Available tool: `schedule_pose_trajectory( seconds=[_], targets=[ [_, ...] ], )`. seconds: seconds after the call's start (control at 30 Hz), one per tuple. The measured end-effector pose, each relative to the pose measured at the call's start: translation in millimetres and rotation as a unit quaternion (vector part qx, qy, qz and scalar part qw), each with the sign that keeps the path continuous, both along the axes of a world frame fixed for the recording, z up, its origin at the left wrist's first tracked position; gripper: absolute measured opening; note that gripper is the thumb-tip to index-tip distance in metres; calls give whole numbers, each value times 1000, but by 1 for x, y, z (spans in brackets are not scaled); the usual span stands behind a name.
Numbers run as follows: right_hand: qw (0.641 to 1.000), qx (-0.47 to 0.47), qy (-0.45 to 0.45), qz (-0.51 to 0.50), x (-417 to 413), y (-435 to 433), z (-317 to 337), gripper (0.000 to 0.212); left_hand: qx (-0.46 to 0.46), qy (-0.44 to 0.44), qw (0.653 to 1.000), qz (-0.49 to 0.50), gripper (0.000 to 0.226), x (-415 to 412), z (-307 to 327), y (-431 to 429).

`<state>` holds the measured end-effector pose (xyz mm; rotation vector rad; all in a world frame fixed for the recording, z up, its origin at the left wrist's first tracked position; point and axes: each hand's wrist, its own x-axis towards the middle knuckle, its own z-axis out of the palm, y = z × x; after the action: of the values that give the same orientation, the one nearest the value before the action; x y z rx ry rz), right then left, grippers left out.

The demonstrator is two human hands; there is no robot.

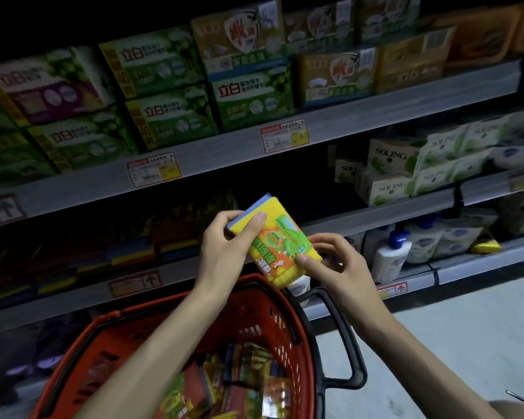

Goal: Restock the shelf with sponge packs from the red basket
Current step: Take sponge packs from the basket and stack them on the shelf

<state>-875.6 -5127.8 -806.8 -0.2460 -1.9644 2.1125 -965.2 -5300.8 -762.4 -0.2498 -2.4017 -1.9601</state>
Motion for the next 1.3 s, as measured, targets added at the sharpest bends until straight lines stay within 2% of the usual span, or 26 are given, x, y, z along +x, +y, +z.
schedule_pose_trajectory(
  seconds=[0.1,0.2,0.33,0.47,0.6,0.67,0.73,0.87,0.97,1.03,1.13,1.2,1.3],
  targets=[
    [992,-115,-30,-36,-8,4,0,25,-1,3,1000,5,40,3,-9,5],
    [965,-252,-49,-58,-18,6,1,25,30,-21,999,-5,45,17,-22,7],
    [947,-313,-57,-53,-31,1,-1,30,-1,-41,998,-38,39,34,-33,9],
    [952,-296,-47,-67,-43,-2,-3,30,-24,-47,998,-45,38,33,-35,9],
    [965,-262,-18,-19,-50,0,-6,45,23,-58,998,-21,42,25,-32,10],
    [989,-145,12,3,-49,4,-8,52,69,-69,995,-7,43,23,-25,12],
    [998,-9,62,3,-48,8,-10,57,102,-84,991,4,43,21,-19,13],
    [983,100,152,-27,-44,11,-16,48,173,-133,976,-1,63,19,-19,9],
    [980,102,168,-35,-40,11,-13,39,141,-145,979,-31,57,23,-25,4],
    [986,54,157,-19,-35,9,-10,28,120,-145,982,-29,47,25,-31,3],
    [991,-1,133,1,-31,7,-7,28,113,-138,984,-11,53,28,-34,5],
    [993,15,117,4,-28,5,-3,32,132,-131,983,-1,56,29,-34,8],
    [993,74,87,-5,-27,1,-3,33,171,-109,979,32,45,27,-29,12]
  ],
)
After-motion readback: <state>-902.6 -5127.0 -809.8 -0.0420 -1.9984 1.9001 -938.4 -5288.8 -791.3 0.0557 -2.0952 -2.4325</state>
